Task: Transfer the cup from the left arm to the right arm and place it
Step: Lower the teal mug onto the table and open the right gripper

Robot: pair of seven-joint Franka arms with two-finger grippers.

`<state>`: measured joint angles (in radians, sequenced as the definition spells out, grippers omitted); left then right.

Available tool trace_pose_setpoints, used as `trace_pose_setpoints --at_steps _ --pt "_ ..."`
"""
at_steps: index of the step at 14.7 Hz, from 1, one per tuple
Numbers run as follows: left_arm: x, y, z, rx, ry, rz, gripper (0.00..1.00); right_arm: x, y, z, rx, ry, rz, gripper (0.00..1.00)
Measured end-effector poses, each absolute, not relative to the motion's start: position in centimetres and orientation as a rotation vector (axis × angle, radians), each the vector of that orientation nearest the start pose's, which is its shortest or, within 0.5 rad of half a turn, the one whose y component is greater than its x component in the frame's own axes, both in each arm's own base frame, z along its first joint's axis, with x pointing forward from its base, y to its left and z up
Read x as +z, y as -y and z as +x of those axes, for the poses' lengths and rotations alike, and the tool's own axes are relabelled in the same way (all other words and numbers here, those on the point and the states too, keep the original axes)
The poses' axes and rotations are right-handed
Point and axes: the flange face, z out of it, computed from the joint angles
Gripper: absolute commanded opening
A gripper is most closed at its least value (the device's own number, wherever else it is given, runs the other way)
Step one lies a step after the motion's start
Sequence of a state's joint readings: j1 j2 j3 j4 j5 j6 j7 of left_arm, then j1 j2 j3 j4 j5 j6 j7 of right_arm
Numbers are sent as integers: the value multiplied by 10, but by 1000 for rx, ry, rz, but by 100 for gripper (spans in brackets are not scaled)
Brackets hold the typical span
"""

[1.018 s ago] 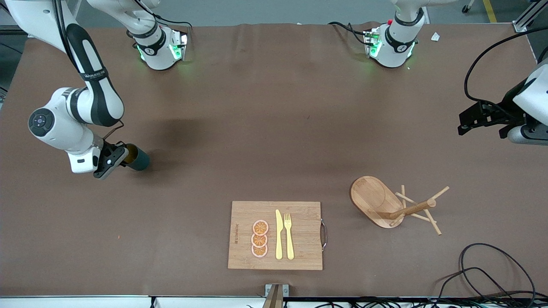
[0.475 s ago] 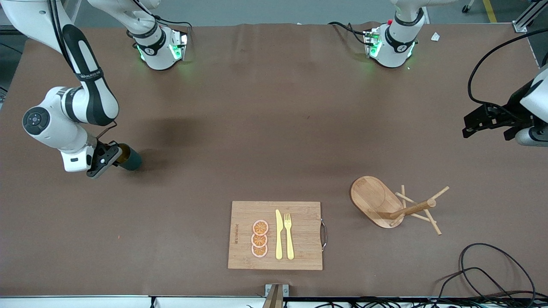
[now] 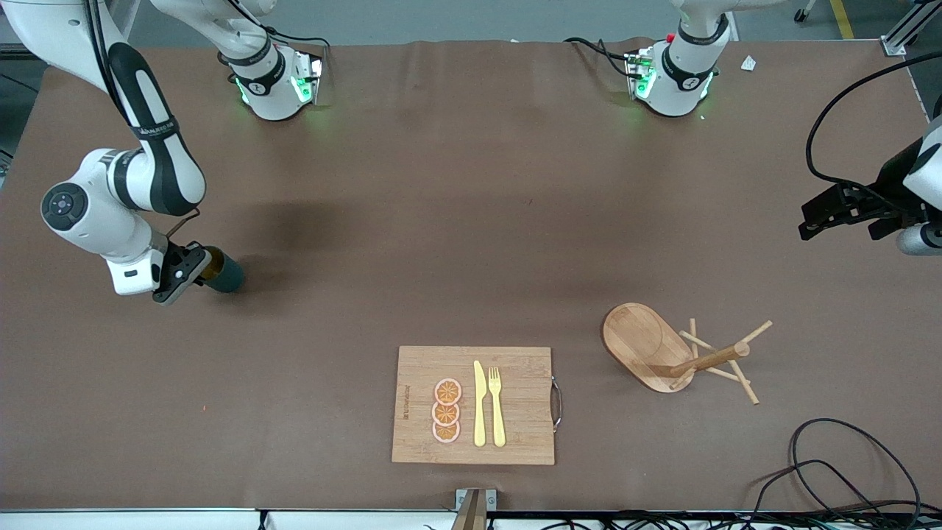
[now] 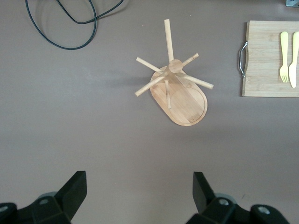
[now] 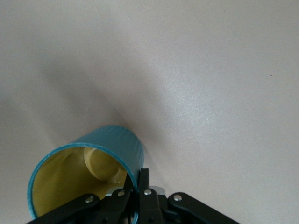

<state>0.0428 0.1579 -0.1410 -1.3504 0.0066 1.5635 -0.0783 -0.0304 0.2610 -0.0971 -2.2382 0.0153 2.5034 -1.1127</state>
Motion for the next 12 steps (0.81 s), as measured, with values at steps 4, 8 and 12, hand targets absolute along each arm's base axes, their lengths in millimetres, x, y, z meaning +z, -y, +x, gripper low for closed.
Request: trace_pose_setpoints --at_steps 4,8,12 --pt "636 51 600 -80 -48 -3159 100 252 76 539 10 1467 -2795 100" --pt "633 57 590 -52 -61 -3155 100 250 76 537 38 1458 -2785 100" --pt "637 58 581 -55 -66 -3151 100 269 76 538 128 1301 -2811 100"
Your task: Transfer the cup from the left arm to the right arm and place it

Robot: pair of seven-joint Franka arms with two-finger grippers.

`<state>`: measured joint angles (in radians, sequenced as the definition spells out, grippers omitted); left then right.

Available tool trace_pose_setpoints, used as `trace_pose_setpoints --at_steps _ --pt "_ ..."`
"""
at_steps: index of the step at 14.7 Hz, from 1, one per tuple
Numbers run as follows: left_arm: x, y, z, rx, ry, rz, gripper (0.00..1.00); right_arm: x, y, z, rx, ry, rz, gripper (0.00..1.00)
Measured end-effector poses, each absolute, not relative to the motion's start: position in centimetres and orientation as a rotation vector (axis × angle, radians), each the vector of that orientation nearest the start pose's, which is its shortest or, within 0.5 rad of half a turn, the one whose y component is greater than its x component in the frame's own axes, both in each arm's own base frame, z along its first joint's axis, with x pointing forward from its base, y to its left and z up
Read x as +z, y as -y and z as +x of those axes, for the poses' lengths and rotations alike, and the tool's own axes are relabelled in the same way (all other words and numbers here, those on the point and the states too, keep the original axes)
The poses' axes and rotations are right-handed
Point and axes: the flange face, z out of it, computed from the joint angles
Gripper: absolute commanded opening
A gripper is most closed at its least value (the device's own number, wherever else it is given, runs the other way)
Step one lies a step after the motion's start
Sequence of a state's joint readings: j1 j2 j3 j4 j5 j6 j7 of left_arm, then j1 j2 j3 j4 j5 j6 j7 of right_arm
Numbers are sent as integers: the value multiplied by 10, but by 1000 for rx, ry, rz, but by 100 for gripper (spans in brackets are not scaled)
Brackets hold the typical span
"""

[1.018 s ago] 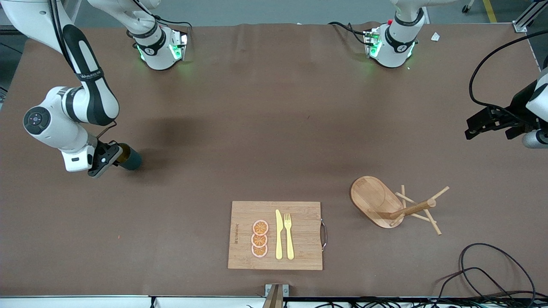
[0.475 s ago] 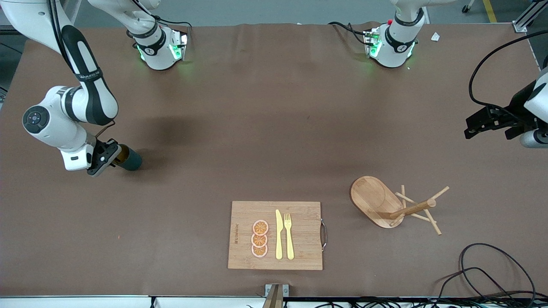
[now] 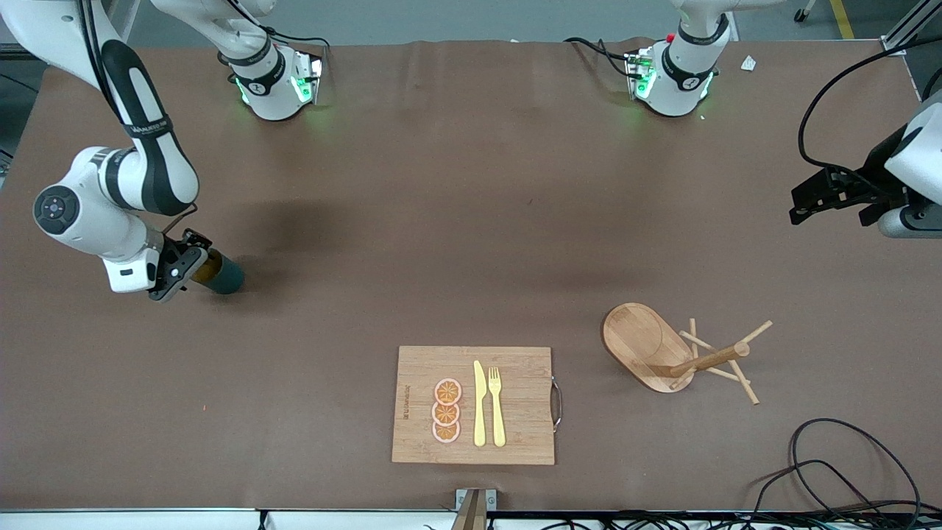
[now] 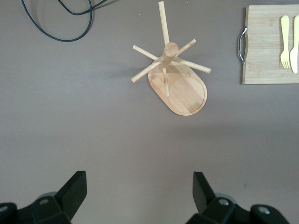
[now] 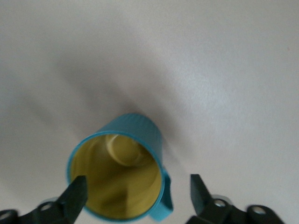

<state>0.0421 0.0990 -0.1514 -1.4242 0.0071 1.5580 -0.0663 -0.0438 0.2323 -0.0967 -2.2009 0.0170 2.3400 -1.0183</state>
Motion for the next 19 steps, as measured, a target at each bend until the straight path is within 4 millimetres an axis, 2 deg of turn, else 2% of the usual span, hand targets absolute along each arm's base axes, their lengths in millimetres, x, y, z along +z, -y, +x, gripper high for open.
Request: trace_pose_setpoints --at_steps 6,9,11,15,19 --pt "637 61 581 -55 -78 -3151 100 371 72 551 231 798 -2959 100" --pt "637 63 581 -56 -87 -3151 100 420 65 549 257 469 -3037 100" --pt "637 64 580 -57 -89 -3151 100 453 61 549 289 313 -3059 100" --pt "637 63 580 -59 -89 -3151 100 518 69 551 310 193 -3070 100" --pt "637 61 581 -59 -120 -3149 100 555 75 547 333 76 -3076 100"
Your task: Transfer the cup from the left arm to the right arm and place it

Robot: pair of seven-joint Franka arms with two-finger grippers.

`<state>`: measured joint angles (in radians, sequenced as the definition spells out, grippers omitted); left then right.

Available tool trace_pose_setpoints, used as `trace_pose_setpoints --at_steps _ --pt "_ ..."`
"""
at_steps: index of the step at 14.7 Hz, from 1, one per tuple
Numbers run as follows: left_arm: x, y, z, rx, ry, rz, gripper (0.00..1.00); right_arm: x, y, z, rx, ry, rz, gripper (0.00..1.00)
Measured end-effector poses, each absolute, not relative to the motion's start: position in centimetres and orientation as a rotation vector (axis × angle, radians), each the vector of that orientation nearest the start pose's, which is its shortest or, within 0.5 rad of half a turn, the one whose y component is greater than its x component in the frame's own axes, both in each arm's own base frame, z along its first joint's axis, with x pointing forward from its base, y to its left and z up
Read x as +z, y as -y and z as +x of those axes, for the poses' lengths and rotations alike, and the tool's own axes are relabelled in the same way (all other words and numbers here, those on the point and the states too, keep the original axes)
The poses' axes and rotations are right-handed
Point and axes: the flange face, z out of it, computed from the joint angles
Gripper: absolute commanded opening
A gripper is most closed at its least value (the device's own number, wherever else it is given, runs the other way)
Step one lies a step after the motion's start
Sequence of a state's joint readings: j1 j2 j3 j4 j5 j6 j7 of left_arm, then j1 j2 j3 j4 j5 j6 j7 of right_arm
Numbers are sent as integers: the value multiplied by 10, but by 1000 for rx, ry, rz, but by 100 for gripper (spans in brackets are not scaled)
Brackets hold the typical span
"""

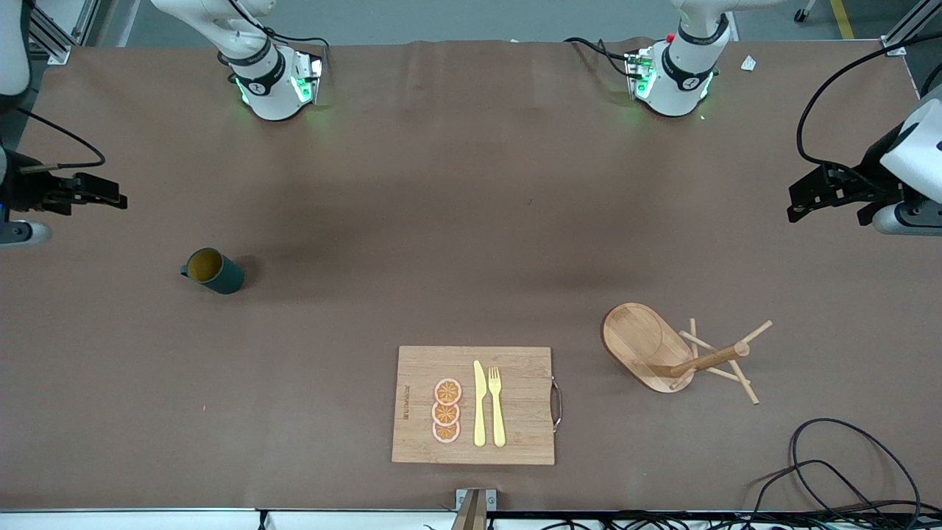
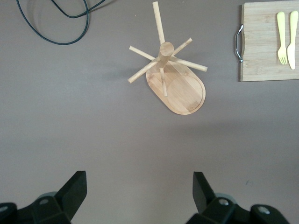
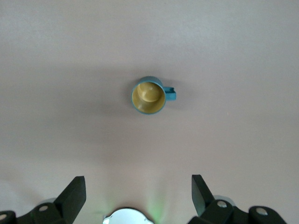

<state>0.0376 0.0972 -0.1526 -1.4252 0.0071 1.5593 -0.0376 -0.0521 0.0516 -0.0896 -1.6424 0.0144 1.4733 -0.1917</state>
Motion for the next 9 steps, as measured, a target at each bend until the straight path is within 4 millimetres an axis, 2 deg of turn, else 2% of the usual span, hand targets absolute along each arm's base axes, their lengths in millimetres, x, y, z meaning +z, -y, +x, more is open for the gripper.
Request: trace_pose_setpoints --at_steps 4,9 --pt "637 68 580 -58 -138 -3143 100 582 75 547 300 23 -3091 100" --pt "637 59 581 -61 -112 -3139 100 618 77 546 248 17 -3142 100"
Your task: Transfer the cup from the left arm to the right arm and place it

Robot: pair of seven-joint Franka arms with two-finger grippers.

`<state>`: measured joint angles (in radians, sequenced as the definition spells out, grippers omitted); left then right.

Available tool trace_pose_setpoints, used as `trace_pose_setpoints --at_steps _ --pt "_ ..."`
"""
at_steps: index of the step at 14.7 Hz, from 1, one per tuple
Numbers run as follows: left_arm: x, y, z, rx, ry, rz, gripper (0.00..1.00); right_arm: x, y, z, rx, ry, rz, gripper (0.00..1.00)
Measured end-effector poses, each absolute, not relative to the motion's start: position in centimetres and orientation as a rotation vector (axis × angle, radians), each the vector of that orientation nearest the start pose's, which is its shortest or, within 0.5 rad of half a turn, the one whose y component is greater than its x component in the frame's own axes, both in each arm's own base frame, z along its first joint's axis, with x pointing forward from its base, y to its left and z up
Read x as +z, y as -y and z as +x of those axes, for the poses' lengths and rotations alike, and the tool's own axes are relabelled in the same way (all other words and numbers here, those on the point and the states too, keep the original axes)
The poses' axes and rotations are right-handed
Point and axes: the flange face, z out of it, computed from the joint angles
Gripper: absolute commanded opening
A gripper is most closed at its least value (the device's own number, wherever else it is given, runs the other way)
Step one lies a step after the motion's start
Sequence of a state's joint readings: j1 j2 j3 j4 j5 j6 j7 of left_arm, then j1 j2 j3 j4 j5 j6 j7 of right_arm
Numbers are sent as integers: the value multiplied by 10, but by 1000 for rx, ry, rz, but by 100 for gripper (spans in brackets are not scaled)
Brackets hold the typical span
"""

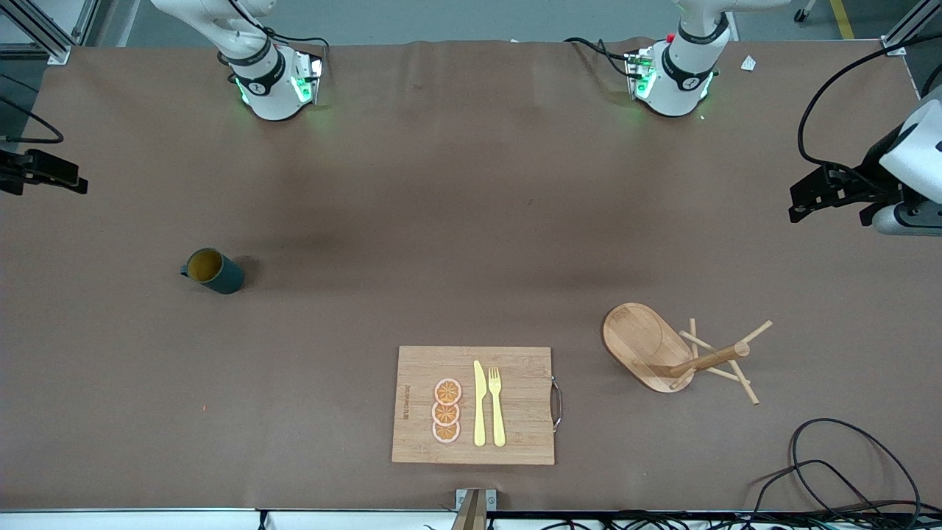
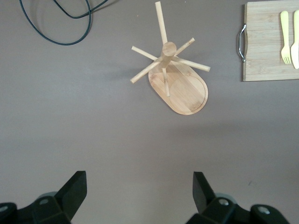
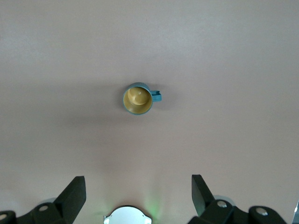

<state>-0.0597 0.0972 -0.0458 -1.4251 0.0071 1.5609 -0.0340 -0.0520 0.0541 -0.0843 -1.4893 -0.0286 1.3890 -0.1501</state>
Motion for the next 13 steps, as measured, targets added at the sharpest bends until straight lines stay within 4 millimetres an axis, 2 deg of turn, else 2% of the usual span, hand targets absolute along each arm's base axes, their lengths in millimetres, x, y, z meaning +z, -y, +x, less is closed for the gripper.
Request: trace_pose_setpoints --at_steps 2,5,13 --pt "638 60 582 -77 -112 -3139 100 626 76 546 230 18 -3146 100" --pt "642 60 587 -146 -112 -3140 100 625 75 543 274 15 -3139 100" --pt "645 63 586 -163 -120 -3140 100 638 75 533 263 -34 -3118 100"
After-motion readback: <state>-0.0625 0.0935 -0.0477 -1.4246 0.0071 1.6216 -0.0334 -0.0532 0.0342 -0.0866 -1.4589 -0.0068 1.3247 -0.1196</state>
